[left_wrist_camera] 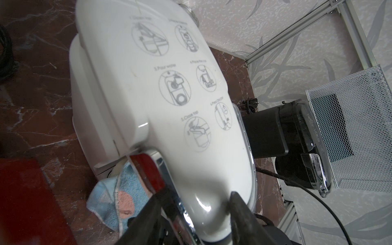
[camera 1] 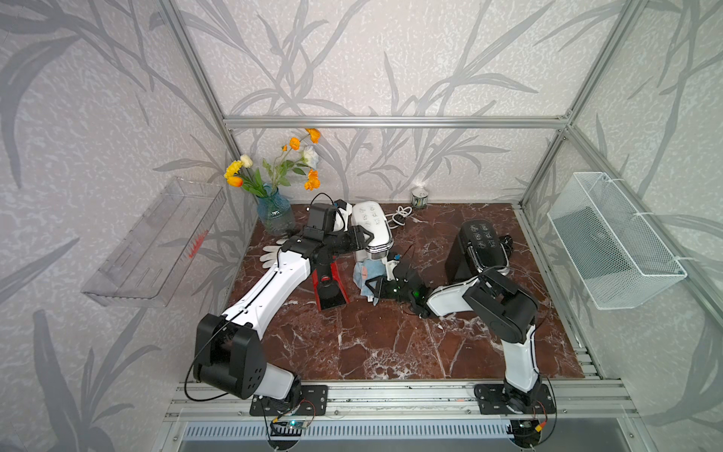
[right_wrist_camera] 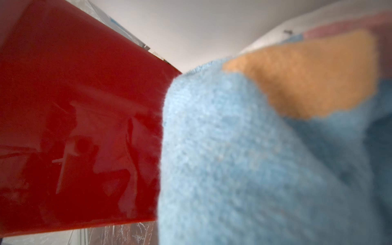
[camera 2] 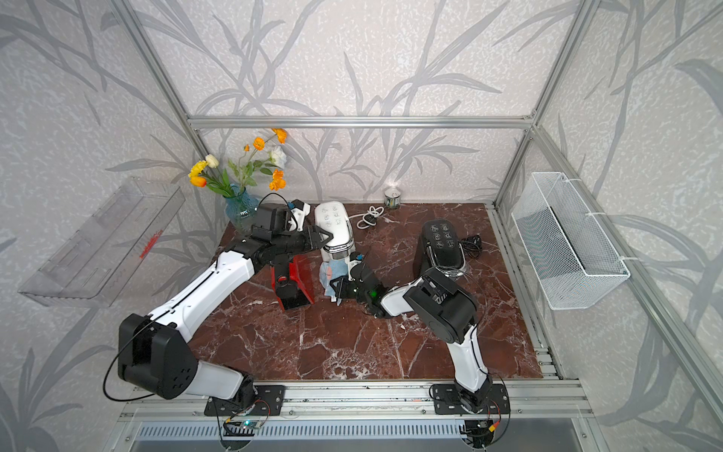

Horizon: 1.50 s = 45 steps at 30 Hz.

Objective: Wipe the surface of a coffee machine
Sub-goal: Wipe the dirt from the surface of the coffee machine.

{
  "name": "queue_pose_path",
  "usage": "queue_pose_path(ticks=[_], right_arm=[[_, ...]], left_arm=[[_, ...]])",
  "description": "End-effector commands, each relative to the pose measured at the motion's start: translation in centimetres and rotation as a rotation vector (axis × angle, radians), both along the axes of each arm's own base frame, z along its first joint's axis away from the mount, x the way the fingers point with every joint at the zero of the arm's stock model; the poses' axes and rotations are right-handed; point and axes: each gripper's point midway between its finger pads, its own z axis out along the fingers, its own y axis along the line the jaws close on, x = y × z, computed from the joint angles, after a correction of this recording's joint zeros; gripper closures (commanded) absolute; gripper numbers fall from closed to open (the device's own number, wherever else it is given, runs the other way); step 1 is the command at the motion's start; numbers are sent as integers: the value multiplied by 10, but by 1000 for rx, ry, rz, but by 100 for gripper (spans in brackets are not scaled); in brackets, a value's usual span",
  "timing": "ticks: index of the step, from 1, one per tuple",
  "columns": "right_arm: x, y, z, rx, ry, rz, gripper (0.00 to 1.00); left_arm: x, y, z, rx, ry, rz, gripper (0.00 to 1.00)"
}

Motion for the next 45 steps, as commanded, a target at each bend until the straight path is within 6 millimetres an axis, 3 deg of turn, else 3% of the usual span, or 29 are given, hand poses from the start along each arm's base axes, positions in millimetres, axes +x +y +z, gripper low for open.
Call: queue_pose_path(ticks=[1, 8, 12, 14, 18, 26, 30, 33, 37, 45], right_arm=[[12, -30, -17, -122, 11, -111, 100], [43, -82, -17, -150, 31, -253, 100], [58, -95, -6, -142, 6, -288, 100], [65, -87, 3, -100, -16, -264, 100], [70, -54, 26, 36, -60, -162, 100], [47, -11, 86, 291, -157, -9, 100], [41, 3, 103, 410, -190, 41, 100], [45, 7, 97, 448, -177, 44, 100], [54, 2, 68, 409, -159, -12, 100], [80, -41, 55, 388, -203, -201, 100]], left_arm=[[-36, 13, -81, 149, 251, -8, 51], [-37, 12, -77, 138, 242, -11, 51], [-37, 11, -76, 129, 241, -13, 51], [-37, 10, -76, 124, 240, -13, 51], [-36, 10, -75, 121, 241, -14, 51], [-37, 9, -75, 115, 243, -15, 51], [-34, 6, -75, 102, 246, -19, 51], [-34, 4, -73, 98, 243, -21, 51], [-35, 5, -71, 98, 238, -19, 51], [-37, 5, -71, 97, 240, -21, 52]])
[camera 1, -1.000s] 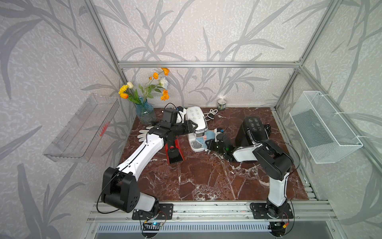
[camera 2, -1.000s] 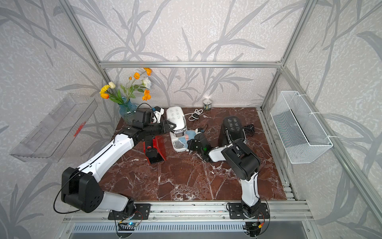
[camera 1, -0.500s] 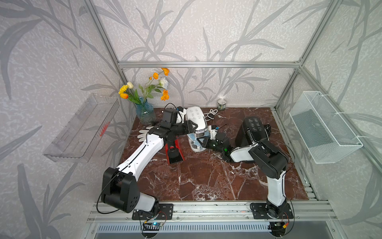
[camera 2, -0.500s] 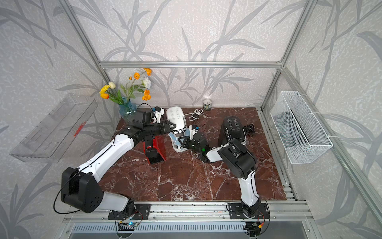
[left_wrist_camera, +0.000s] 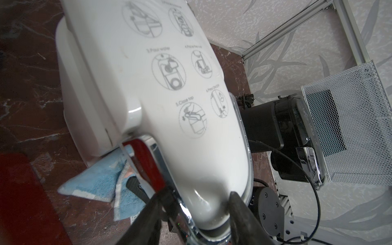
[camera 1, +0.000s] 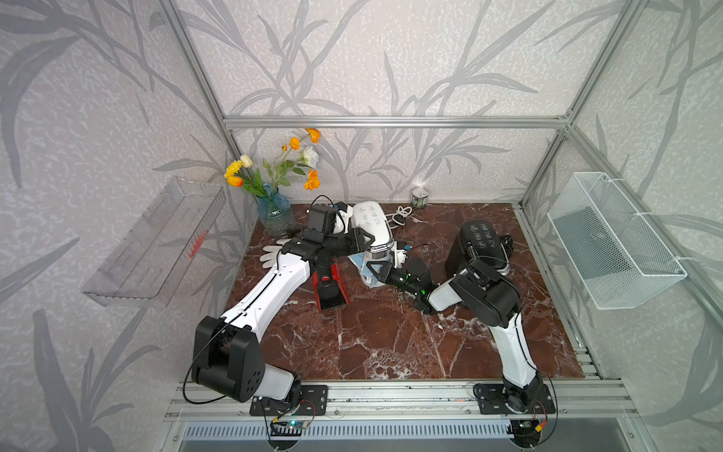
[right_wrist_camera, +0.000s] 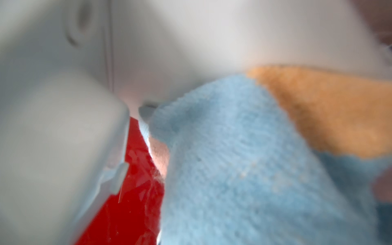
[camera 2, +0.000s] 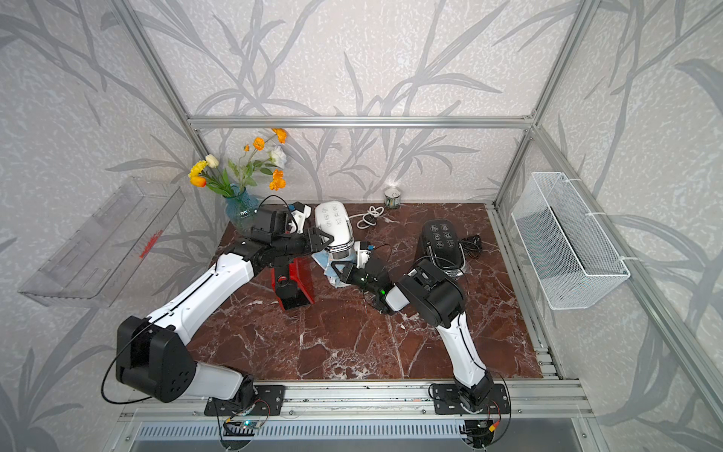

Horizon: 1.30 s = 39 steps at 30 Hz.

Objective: Wipe the surface of a coffee machine
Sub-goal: Wipe the dirt from the surface of the coffee machine.

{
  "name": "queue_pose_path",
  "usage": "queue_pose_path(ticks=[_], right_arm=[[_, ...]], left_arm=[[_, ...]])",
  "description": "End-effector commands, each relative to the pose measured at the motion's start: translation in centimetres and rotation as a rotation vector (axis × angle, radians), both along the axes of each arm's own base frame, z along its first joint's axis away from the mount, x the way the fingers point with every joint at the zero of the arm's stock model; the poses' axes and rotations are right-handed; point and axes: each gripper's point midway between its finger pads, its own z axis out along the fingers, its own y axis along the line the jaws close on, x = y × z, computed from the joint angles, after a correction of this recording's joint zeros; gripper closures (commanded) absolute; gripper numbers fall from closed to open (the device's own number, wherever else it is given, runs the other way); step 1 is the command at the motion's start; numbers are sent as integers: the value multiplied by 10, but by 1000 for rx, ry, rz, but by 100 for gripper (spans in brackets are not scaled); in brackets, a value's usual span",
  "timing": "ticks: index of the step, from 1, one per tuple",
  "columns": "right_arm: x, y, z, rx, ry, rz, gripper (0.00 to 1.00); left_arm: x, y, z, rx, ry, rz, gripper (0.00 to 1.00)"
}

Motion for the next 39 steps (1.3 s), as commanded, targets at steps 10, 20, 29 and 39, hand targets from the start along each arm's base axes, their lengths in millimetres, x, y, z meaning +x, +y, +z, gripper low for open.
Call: queue_pose_path(ticks=[10, 20, 29, 39], right_arm=[[46, -67, 41, -32, -106, -281, 100], [26, -26, 44, 0, -109, -126, 100], [4, 25, 33, 10, -65, -12, 100], [24, -8, 10, -54, -44, -137, 100]], left_arm=[[-31, 9, -73, 122, 239, -6, 52], [-29, 7, -73, 118, 239, -8, 52], [-29, 7, -73, 115, 236, -6, 52], [-32, 8, -72, 120, 234, -8, 52]])
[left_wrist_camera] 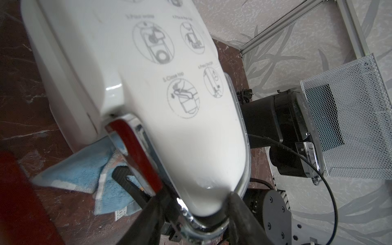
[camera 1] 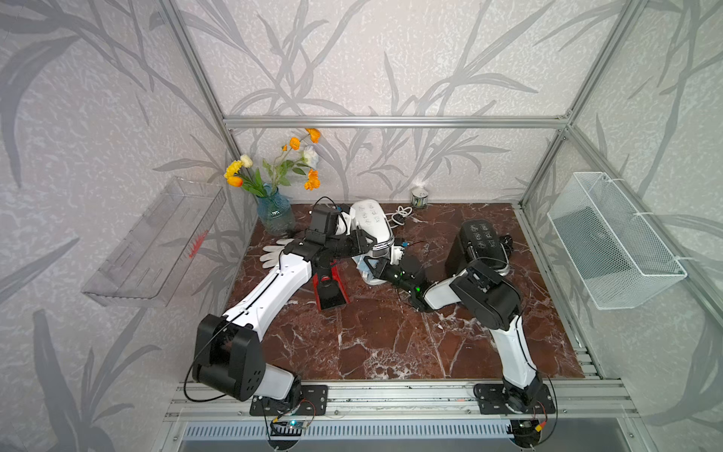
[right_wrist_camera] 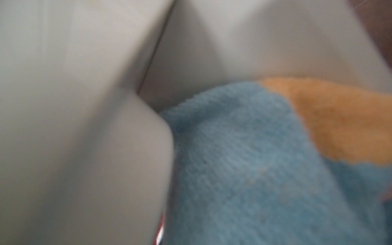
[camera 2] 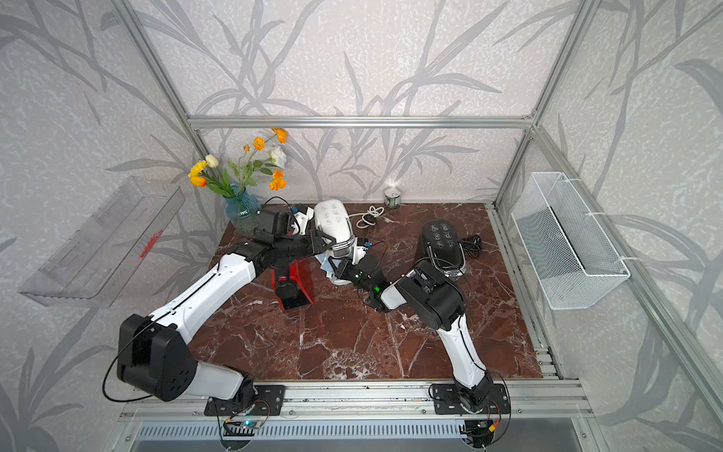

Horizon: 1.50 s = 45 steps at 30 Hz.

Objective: Wipe the surface of a coffee machine
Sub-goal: Wipe the dirt from the surface of the coffee machine, then adjust the cleaning item.

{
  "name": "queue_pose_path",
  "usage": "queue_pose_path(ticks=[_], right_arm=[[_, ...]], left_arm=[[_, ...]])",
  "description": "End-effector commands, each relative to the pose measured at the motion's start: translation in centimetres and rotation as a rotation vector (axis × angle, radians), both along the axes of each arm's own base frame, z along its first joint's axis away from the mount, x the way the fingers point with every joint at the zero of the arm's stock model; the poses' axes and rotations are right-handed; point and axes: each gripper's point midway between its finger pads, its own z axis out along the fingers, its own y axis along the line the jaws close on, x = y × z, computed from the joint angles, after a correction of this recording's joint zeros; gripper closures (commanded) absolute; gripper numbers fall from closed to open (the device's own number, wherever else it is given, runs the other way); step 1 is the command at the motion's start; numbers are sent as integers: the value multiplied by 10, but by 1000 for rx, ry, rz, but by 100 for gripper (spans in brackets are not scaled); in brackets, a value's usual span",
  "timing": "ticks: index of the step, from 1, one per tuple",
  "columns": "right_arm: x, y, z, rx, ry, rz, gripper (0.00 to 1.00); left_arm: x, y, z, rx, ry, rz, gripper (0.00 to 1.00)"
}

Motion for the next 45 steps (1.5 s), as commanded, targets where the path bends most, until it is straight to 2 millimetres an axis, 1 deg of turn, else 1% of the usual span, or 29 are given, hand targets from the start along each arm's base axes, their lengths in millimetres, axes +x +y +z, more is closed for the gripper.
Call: queue_pose_path(ticks=[1, 4, 6, 7, 11, 16, 20, 25, 28, 30, 34, 37, 39, 42, 43, 45], right_arm=[[20, -30, -2, -29, -21, -106, 100], [33, -52, 1, -52, -28, -169, 100], [40, -62, 4, -73, -26, -202, 100], [43, -65, 8, -74, -37, -209, 100], [52, -66, 27, -63, -66, -211, 100], [56, -66, 41, -85, -89, -222, 100], [62, -75, 51, -123, -99, -253, 100], [73, -91, 76, -123, -127, -289, 100], [71, -92, 92, -117, -147, -269, 100], [65, -92, 100, -118, -154, -257, 100], [51, -102, 118, -151, -181, -255, 100], [40, -106, 134, -214, -209, -231, 100], [33, -107, 153, -234, -238, -212, 100], [25, -114, 175, -315, -297, -198, 100], [22, -117, 183, -339, -311, -195, 100], [16, -116, 199, -367, -350, -159, 100]], left_arm=[[-28, 14, -68, 128, 220, 13, 52], [-29, 14, -67, 125, 218, 13, 52], [-29, 14, -66, 126, 214, 15, 52], [-29, 14, -66, 126, 214, 14, 52], [-28, 13, -67, 120, 218, 11, 52], [-28, 6, -68, 106, 223, -2, 52], [-29, 1, -65, 101, 221, -13, 52], [-30, -4, -63, 94, 215, -21, 52], [-30, -4, -60, 99, 207, -21, 51], [-29, -1, -57, 116, 199, -16, 48], [-25, 7, -40, 162, 160, -5, 37], [-22, 11, -24, 163, 129, 2, 34], [-20, 12, -11, 156, 98, 7, 33], [-20, 16, 14, 146, 49, 17, 30], [-20, 18, 23, 140, 34, 20, 27], [-21, 21, 39, 124, 10, 24, 27]])
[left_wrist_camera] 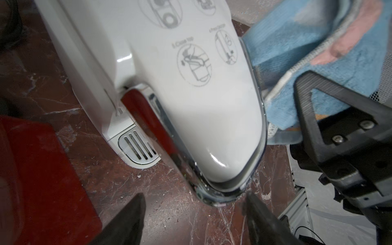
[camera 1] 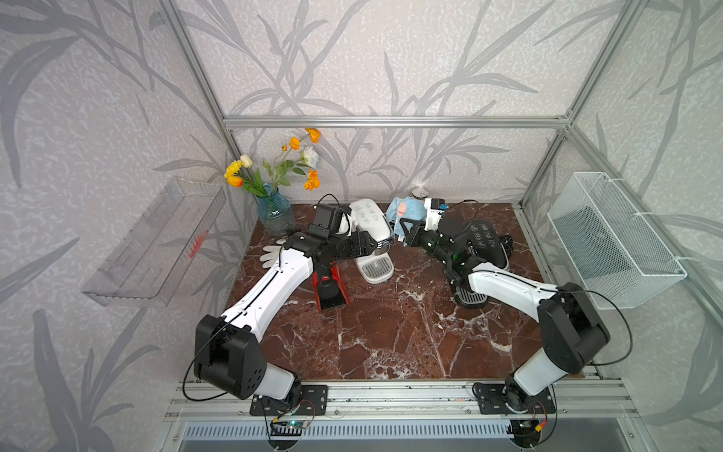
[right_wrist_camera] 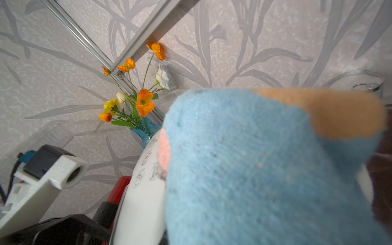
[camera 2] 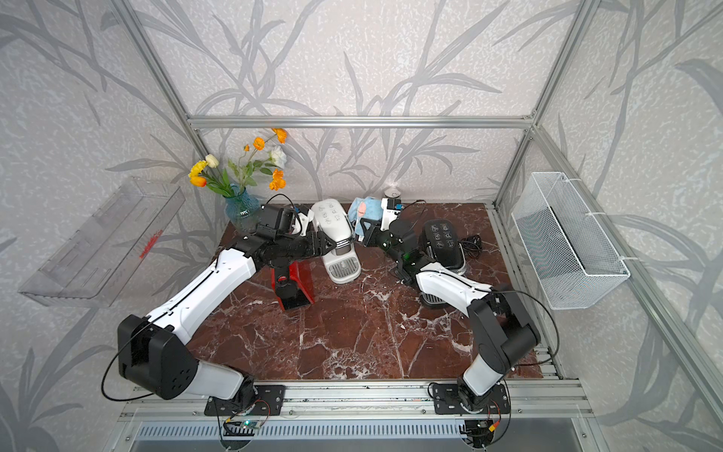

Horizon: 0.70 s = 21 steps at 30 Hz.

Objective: Wipe the surface of a coffee machine
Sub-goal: Adjust the cleaning item.

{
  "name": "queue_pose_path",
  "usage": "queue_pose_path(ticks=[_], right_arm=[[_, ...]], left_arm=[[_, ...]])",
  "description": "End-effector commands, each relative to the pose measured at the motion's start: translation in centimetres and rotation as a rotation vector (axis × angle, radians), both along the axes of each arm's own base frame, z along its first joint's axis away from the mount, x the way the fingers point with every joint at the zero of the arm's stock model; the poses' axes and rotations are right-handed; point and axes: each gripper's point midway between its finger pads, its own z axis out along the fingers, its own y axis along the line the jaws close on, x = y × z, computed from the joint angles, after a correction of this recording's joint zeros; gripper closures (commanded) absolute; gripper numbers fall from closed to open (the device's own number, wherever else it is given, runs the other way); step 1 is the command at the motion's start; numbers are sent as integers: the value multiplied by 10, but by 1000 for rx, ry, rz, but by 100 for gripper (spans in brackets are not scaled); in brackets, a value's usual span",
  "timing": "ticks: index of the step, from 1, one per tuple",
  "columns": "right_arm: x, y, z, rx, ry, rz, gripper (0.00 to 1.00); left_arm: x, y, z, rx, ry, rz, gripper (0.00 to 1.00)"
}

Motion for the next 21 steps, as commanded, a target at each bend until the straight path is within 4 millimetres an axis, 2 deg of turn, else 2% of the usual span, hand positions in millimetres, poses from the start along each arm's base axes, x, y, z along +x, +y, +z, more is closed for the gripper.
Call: queue_pose_path(ticks=[1, 4, 7, 14, 17, 21], right_arm=[[-13, 0, 36, -110, -84, 72, 100], [-29, 11, 56, -146, -141, 189, 100], [-46, 20, 68, -174, -187, 300, 100], [-84, 29, 68, -243, -253, 494, 100], [-97, 29, 69, -240, -279, 536, 100], [-116, 38, 71, -245, -304, 609, 100]], left_arm=[[-9, 9, 43, -8, -68, -5, 26], [-15, 9, 68, -56, -97, -28, 26], [-23, 3, 91, -135, -119, -58, 22], [-42, -20, 145, -404, -148, -170, 19], [-45, -28, 157, -486, -148, -199, 18], [-41, -35, 155, -507, -125, -209, 17]])
